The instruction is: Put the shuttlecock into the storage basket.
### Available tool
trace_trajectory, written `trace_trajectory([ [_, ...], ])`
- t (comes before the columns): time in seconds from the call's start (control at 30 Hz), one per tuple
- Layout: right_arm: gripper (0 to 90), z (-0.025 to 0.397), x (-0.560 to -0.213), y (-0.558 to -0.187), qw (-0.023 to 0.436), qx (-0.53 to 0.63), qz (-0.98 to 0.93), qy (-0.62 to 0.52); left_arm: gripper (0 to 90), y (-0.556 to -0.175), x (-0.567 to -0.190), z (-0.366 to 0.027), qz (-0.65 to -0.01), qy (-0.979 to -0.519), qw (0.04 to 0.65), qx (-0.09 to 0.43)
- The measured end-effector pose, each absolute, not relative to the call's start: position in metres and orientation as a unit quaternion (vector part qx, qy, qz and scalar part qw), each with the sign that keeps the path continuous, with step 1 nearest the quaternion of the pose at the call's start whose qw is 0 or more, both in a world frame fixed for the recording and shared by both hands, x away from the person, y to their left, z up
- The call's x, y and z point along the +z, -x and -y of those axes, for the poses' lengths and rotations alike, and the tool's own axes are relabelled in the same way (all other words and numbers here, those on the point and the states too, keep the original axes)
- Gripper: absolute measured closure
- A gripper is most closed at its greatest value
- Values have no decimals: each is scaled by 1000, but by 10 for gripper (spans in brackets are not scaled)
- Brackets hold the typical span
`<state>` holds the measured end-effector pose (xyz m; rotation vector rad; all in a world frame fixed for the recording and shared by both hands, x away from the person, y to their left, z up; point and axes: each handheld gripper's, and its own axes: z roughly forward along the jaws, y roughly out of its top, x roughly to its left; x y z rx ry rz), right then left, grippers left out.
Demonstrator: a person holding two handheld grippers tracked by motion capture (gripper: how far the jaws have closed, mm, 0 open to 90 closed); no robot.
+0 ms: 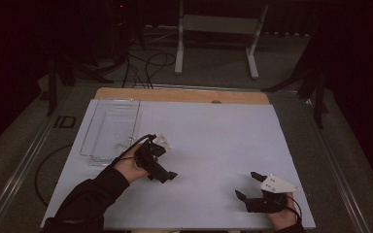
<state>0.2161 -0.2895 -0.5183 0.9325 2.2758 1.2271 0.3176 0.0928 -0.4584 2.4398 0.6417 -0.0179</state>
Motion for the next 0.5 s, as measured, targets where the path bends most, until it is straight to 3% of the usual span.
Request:
trace_trajectory([
  [0.5, 129, 289, -518, -216, 195, 437, -812, -332, 0, -297, -473, -105, -232, -925, 302, -16],
])
